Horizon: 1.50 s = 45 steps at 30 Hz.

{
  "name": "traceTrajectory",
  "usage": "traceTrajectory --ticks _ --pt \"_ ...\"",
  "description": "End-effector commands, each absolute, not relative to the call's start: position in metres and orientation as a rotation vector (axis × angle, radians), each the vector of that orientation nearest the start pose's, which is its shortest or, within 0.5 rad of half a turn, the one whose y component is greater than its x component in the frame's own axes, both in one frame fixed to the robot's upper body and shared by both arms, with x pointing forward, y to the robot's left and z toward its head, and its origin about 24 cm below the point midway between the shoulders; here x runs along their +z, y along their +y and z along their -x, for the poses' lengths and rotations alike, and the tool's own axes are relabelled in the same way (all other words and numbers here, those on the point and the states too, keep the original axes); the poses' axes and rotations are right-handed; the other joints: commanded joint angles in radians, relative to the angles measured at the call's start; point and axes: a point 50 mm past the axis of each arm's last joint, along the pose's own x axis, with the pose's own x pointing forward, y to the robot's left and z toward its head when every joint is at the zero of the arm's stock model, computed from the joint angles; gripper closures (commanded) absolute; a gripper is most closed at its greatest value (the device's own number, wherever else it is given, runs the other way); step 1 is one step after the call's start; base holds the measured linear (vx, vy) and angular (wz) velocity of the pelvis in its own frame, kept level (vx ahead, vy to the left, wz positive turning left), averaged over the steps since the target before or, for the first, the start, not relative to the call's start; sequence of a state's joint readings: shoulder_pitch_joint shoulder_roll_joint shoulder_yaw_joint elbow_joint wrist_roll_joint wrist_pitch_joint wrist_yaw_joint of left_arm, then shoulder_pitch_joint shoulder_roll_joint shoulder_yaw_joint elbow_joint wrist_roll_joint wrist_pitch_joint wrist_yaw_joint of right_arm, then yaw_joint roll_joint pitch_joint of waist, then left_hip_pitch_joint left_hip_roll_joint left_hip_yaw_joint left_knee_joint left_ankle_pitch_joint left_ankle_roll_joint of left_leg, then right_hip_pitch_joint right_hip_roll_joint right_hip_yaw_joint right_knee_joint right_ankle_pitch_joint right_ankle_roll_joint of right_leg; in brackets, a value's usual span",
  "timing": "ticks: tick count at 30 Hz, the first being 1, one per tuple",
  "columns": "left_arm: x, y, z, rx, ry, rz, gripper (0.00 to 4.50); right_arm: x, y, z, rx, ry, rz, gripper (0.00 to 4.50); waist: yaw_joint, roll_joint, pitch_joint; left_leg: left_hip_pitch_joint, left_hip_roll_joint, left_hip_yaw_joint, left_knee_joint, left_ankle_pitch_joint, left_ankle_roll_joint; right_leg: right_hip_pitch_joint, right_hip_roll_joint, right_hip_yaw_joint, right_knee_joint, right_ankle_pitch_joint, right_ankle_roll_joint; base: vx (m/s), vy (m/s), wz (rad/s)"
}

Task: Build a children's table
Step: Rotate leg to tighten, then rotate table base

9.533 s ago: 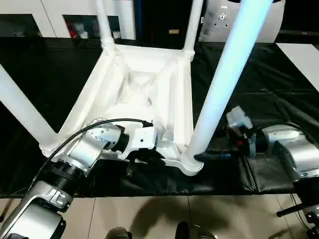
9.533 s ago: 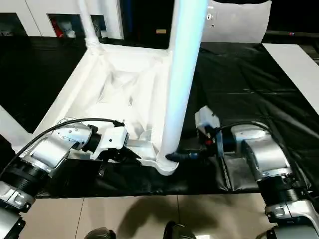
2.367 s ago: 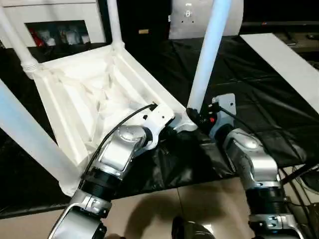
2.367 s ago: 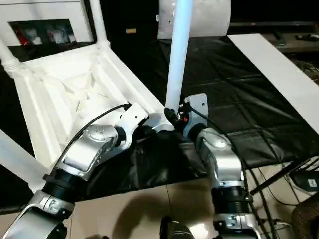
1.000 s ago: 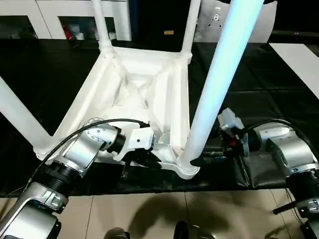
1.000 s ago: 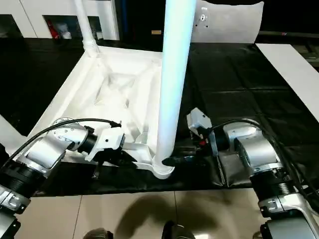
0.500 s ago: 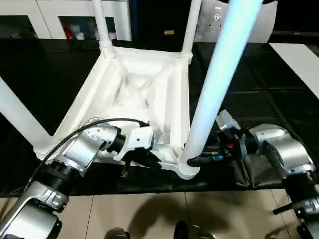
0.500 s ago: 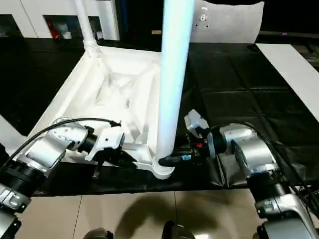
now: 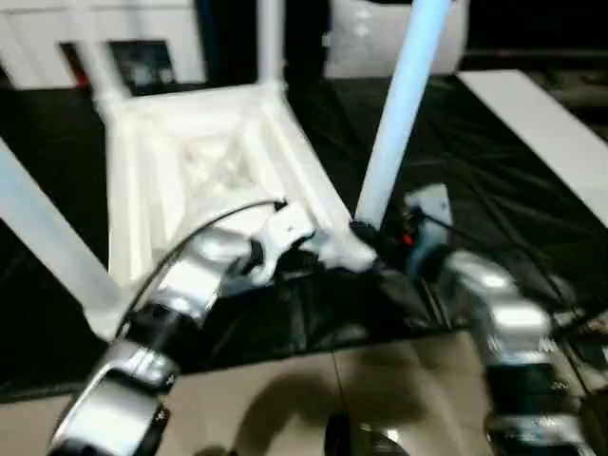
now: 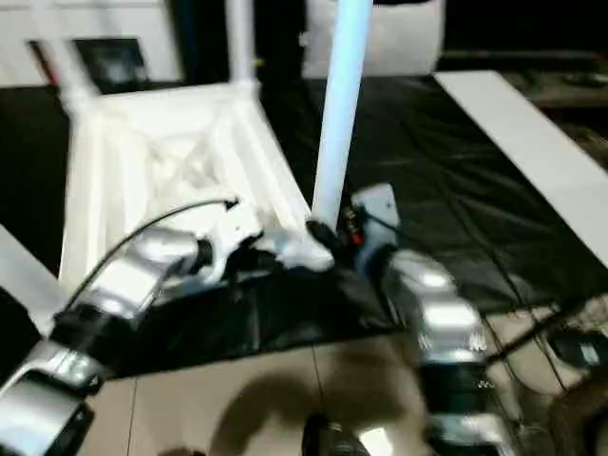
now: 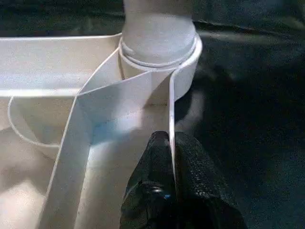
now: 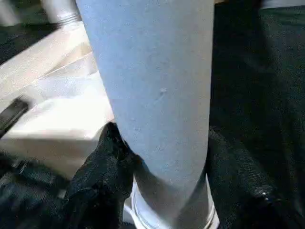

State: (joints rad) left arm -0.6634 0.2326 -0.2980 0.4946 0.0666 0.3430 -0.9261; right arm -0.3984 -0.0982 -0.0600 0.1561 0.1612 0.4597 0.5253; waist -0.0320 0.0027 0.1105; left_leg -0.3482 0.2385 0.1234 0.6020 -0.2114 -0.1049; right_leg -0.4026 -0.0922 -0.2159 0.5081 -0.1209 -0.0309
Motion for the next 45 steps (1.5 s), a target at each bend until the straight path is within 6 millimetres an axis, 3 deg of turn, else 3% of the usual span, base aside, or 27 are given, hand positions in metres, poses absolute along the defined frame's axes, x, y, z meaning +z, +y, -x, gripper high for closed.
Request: traceTrajectory --ticks 1,2,3,4,5,6,7,8,9,10,11,12,13,14,15,16,17,18,19,20,24,27,36,38,40,44,45 --pt "0.087 0.060 -0.335 -1.164 0.288 -0.387 4.50 0.071 -0.108 -0.318 0.535 0.250 -0.152 1.98 0.012 0.020 -0.060 -0.013 0.105 -0.046 -0.156 -0.553 0.054 0.097 -0.060 0.106 0.075 -0.277 -0.020 -0.017 -0.051 -0.01" --pt "0.088 0.059 -0.338 -1.133 0.274 -0.399 4.50 0.074 -0.104 -0.320 0.492 0.230 -0.148 1.84 0.011 -0.032 -0.035 0.110 -0.096 0.047 0.009 -0.411 0.025 -0.039 -0.044 0.017 -0.159 -0.911 0.108 0.000 0.000 0.00" --pt "0.088 0.060 -0.342 -1.106 0.256 -0.426 4.50 0.076 -0.103 -0.321 0.466 0.205 -0.145 1.76 -0.009 -0.044 -0.027 0.119 -0.110 0.059 0.058 -0.358 0.041 -0.062 -0.031 -0.035 -0.218 -1.033 0.175 0.000 0.000 0.00" --pt "0.088 0.060 -0.342 -1.106 0.256 -0.426 4.50 0.076 -0.103 -0.321 0.466 0.205 -0.145 1.76 -0.030 0.013 -0.065 0.063 -0.060 0.041 0.018 -0.360 0.078 0.047 -0.024 -0.106 -0.212 -0.875 0.265 0.000 0.000 0.00" --pt "0.088 0.063 -0.343 -1.093 0.240 -0.455 4.50 0.080 -0.107 -0.321 0.467 0.178 -0.142 1.49 0.003 0.056 -0.075 -0.047 0.078 -0.062 -0.094 -0.416 0.083 0.171 -0.089 0.070 0.097 -0.280 0.101 0.077 0.073 -0.52" --pt "0.088 0.063 -0.343 -1.093 0.240 -0.455 4.50 0.080 -0.107 -0.321 0.467 0.178 -0.142 1.41 -0.012 0.043 -0.078 -0.014 0.084 -0.071 -0.114 -0.392 0.112 0.124 -0.085 0.103 0.079 -0.097 0.054 0.082 0.085 -0.56" --pt "0.089 0.065 -0.344 -1.085 0.236 -0.463 4.50 0.082 -0.108 -0.320 0.463 0.165 -0.139 1.37 0.009 0.002 -0.052 0.018 0.026 -0.030 -0.111 -0.508 0.050 0.082 -0.075 0.114 0.022 -0.300 0.017 0.109 0.110 -0.34" --pt "0.089 0.067 -0.344 -1.079 0.227 -0.460 4.50 0.083 -0.112 -0.319 0.465 0.149 -0.091 1.37 0.021 -0.031 -0.033 0.070 -0.055 0.014 -0.042 -0.451 0.017 0.008 -0.044 0.063 -0.110 -0.693 0.114 0.000 0.000 0.00" --pt "0.089 0.068 -0.344 -1.074 0.222 -0.455 4.50 0.084 -0.114 -0.318 0.470 0.143 -0.083 1.27 -0.007 -0.041 -0.010 0.142 -0.129 0.058 0.082 -0.342 0.044 -0.085 -0.027 -0.036 -0.225 -1.094 0.210 0.000 0.000 0.00" --pt "0.090 0.071 -0.345 -1.061 0.202 -0.440 4.50 0.086 -0.121 -0.315 0.480 0.134 -0.052 1.04 -0.032 0.009 -0.059 0.071 -0.057 0.033 0.017 -0.372 0.081 0.054 -0.043 -0.094 -0.195 -0.890 0.277 0.051 0.025 -0.08" --pt "0.090 0.073 -0.344 -1.062 0.198 -0.422 4.50 0.087 -0.126 -0.314 0.492 0.127 -0.034 1.04 -0.015 0.029 -0.072 -0.020 0.021 -0.022 -0.033 -0.377 0.087 0.169 -0.086 -0.003 -0.011 -0.618 0.224 0.102 0.101 -0.47" --pt "0.090 0.073 -0.344 -1.062 0.197 -0.420 4.50 0.087 -0.127 -0.313 0.492 0.127 -0.033 1.04 -0.009 0.049 -0.067 -0.003 0.089 -0.073 -0.118 -0.424 0.115 0.120 -0.090 0.113 0.089 -0.140 0.053 0.102 0.101 -0.47" --pt "0.090 0.075 -0.343 -1.061 0.195 -0.405 4.07 0.088 -0.129 -0.312 0.494 0.123 -0.028 0.93 -0.013 0.030 -0.066 0.023 0.076 -0.066 -0.121 -0.445 0.103 0.094 -0.092 0.133 0.090 -0.105 0.012 0.111 0.111 -0.24" --pt "0.090 0.078 -0.341 -1.058 0.186 -0.372 3.97 0.090 -0.135 -0.310 0.499 0.112 -0.015 0.71 0.017 -0.031 -0.038 0.063 -0.062 0.007 -0.047 -0.392 0.031 0.027 -0.059 0.097 -0.081 -0.632 0.095 0.047 0.043 0.18" --pt "0.090 0.081 -0.339 -1.059 0.184 -0.348 3.97 0.093 -0.139 -0.309 0.519 0.094 -0.013 0.71 0.018 -0.046 -0.028 0.092 -0.115 0.038 0.005 -0.304 0.041 -0.016 -0.052 0.071 -0.125 -0.890 0.162 0.047 0.043 0.18" --pt "0.090 0.083 -0.336 -1.060 0.181 -0.336 3.97 0.095 -0.141 -0.307 0.534 0.080 -0.013 0.63 0.024 -0.044 -0.061 0.024 -0.102 0.025 -0.017 -0.182 0.088 0.068 -0.092 0.105 -0.081 -0.927 0.158 0.095 0.052 0.01" --pt "0.089 0.085 -0.334 -1.056 0.176 -0.328 3.62 0.097 -0.145 -0.306 0.538 0.069 -0.014 0.50 0.045 -0.024 -0.078 0.002 -0.078 0.010 -0.050 -0.092 0.100 0.078 -0.082 0.112 -0.064 -0.791 0.158 0.090 0.033 -0.14" --pt "0.090 0.089 -0.329 -1.052 0.168 -0.307 3.54 0.101 -0.148 -0.302 0.574 0.046 -0.023 0.41 0.039 -0.016 -0.089 0.002 -0.045 -0.005 -0.060 0.038 0.121 0.067 -0.068 0.121 -0.021 -0.484 0.048 0.090 0.033 -0.14" --pt "0.090 0.090 -0.327 -1.051 0.165 -0.300 3.54 0.102 -0.150 -0.301 0.586 0.039 -0.026 0.41 0.036 -0.014 -0.097 -0.004 -0.037 -0.011 -0.053 0.134 0.136 0.066 -0.058 0.122 0.010 -0.314 -0.014 0.065 0.003 0.07" --pt "0.090 0.092 -0.324 -1.041 0.158 -0.291 3.56 0.104 -0.152 -0.300 0.594 0.031 -0.011 0.32 0.020 -0.027 -0.095 0.011 -0.028 -0.011 -0.041 0.286 0.213 0.037 -0.044 0.131 0.037 -0.060 -0.164 0.086 0.006 0.07" --pt "0.093 0.099 -0.314 -1.015 0.135 -0.249 3.08 0.105 -0.162 -0.292 0.658 0.069 -0.011 0.01 0.034 -0.040 -0.097 0.001 -0.041 0.005 -0.034 0.276 0.334 0.042 -0.052 0.141 0.047 -0.051 -0.275 0.041 0.004 0.02" --pt "0.098 0.103 -0.303 -0.998 0.116 -0.191 2.84 0.110 -0.168 -0.285 0.721 0.051 -0.003 0.00 0.047 -0.041 -0.090 -0.004 -0.035 0.010 -0.035 0.201 0.335 0.043 -0.055 0.138 0.033 -0.188 -0.249 0.000 0.000 0.00" --pt "0.105 0.108 -0.247 -1.091 0.165 -0.123 2.12 0.117 -0.174 -0.264 0.933 0.112 -0.033 0.00 0.053 -0.050 -0.047 -0.009 -0.046 0.016 -0.055 -0.079 0.147 0.033 -0.038 0.124 -0.039 -0.617 -0.041 0.000 0.000 0.00" --pt "0.103 0.111 -0.236 -1.086 0.190 -0.100 1.86 0.119 -0.168 -0.265 0.954 0.086 -0.057 0.00 0.050 -0.049 -0.041 0.000 -0.047 0.017 -0.057 -0.118 0.133 0.026 -0.034 0.114 -0.058 -0.660 -0.007 0.000 0.000 0.00" --pt "0.101 0.116 -0.228 -1.074 0.218 -0.082 1.75 0.120 -0.162 -0.270 0.959 0.058 -0.061 0.00 0.042 -0.044 -0.043 -0.011 -0.032 0.007 -0.064 -0.133 0.116 0.041 -0.043 0.106 -0.049 -0.623 -0.016 0.000 0.000 0.00" --pt "0.093 0.135 -0.209 -1.060 0.312 -0.054 1.40 0.120 -0.149 -0.285 0.909 0.029 -0.076 0.00 0.018 -0.043 -0.033 -0.011 -0.035 0.004 -0.070 -0.201 0.098 0.039 -0.037 0.095 -0.066 -0.643 0.005 0.000 0.000 0.00" --pt "0.092 0.139 -0.205 -1.060 0.329 -0.055 1.31 0.121 -0.146 -0.287 0.906 0.024 -0.082 0.00 0.013 -0.043 -0.030 0.000 -0.032 0.005 -0.072 -0.216 0.100 0.032 -0.035 0.093 -0.072 -0.632 0.003 0.000 0.000 0.00"
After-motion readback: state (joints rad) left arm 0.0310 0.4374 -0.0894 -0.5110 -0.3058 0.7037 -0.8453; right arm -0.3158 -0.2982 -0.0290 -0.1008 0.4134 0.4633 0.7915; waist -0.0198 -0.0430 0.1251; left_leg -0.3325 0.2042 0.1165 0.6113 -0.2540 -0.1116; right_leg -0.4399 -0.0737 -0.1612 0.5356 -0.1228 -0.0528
